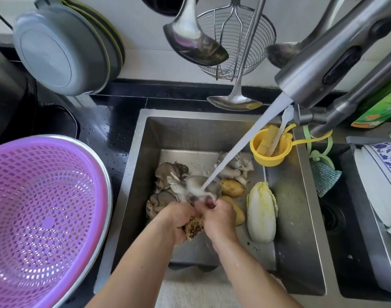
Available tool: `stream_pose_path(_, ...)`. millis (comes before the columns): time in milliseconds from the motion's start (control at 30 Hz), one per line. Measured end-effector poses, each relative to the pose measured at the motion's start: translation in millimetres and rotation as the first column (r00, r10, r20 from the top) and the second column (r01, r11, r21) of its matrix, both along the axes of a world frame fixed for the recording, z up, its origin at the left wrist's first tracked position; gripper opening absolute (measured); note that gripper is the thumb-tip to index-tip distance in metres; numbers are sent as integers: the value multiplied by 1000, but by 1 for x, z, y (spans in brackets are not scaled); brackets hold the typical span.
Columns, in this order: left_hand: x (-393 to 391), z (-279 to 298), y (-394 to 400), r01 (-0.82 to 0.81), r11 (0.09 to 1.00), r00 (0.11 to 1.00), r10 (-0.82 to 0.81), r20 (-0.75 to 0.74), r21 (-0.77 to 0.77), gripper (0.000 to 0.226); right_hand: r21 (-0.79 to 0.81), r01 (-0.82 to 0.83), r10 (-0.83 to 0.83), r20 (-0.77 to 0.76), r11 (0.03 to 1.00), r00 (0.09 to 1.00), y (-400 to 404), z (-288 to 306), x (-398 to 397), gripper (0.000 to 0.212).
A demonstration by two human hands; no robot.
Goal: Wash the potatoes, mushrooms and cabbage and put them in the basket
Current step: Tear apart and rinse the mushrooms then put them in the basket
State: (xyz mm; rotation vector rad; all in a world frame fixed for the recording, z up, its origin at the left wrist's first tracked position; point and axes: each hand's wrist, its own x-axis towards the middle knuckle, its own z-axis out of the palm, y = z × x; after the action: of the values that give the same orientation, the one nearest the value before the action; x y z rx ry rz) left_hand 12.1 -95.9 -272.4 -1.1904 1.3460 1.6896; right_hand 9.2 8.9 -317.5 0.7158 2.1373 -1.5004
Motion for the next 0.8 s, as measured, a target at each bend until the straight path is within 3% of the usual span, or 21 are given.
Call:
stream_pose_path(67, 0, 0, -1, 7, 1000, 1000, -6, 30, -28, 12, 157, -86, 89, -11, 984, 996, 9, -4, -6, 9)
stream_pose_path(167, 5, -4, -7, -4, 996, 1000, 6, 23, -89, 28, 236, 40, -40, -6, 971, 999, 47, -8, -24, 8)
stream_pose_path(267, 11, -7, -9, -111, 987, 993, 105, -60, -112, 42, -59, 9, -5, 58, 998, 998, 54, 4, -25, 14)
stream_pose_path(367, 12, -3, -5, -210, 977, 972, 207, -116, -18, 43, -328, -25, 72, 132, 944, 989, 29, 20, -17, 5)
stream_pose_path(467, 9, 1, -4, -296, 955, 945, 298, -133, 33, 29, -411, 0, 45, 100, 911, 994, 15, 29, -21, 11)
stream_pose_path(600, 8, -4, -14, -327, 945, 935, 326, -142, 19, 28, -481, 22, 36, 110, 877, 993, 7, 39, -29, 13)
stream_pose_path(800, 10, 0, -21, -332, 943, 933, 328, -147, 2, 24, -749, 403, -65, 437, 526, 897, -1, 46, -40, 26)
